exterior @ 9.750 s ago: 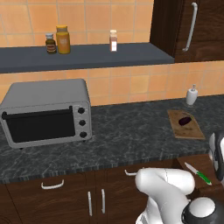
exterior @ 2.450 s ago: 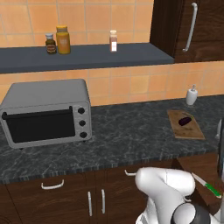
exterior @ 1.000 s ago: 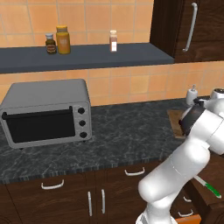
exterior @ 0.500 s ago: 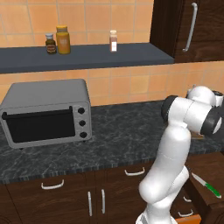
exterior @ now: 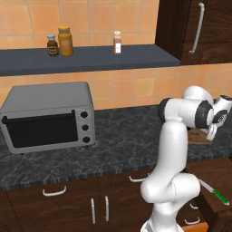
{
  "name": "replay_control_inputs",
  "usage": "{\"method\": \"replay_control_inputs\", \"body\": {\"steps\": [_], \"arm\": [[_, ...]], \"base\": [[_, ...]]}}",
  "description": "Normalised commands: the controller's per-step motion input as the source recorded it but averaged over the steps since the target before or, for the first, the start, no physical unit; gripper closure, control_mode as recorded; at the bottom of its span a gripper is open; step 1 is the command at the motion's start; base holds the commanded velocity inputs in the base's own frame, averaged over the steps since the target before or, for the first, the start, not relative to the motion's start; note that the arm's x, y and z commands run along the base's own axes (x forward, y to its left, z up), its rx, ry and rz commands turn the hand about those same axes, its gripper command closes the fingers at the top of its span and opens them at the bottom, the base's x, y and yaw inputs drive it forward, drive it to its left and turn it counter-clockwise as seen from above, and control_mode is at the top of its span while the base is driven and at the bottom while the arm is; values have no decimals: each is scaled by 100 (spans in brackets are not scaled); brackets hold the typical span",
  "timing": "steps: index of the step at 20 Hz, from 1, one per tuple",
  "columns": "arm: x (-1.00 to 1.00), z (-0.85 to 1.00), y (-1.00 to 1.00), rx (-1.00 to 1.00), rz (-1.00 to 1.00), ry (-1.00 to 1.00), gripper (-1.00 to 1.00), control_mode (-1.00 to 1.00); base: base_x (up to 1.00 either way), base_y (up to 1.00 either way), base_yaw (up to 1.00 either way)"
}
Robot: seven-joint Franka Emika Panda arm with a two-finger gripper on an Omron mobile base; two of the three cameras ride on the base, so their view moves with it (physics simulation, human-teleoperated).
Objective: Place the appropriate cutting tool for cutting the eggplant skin on the cutting board.
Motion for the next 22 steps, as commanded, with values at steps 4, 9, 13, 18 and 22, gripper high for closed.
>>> {"method": "replay_control_inputs", "body": {"steps": [4, 9, 13, 18, 22], "arm": [[22, -14, 12, 0, 3, 6, -100, -100], [1, -17, 17, 1, 2, 1, -100, -100], [-32, 25, 5, 0, 0, 0, -100, -100], [-56, 63, 46, 0, 0, 1, -100, -100], [-59, 60, 60, 0, 0, 2, -100, -100]], "base": [[0, 0, 0], [0, 0, 0], [0, 0, 0], [0, 0, 0], [0, 0, 0]]}}
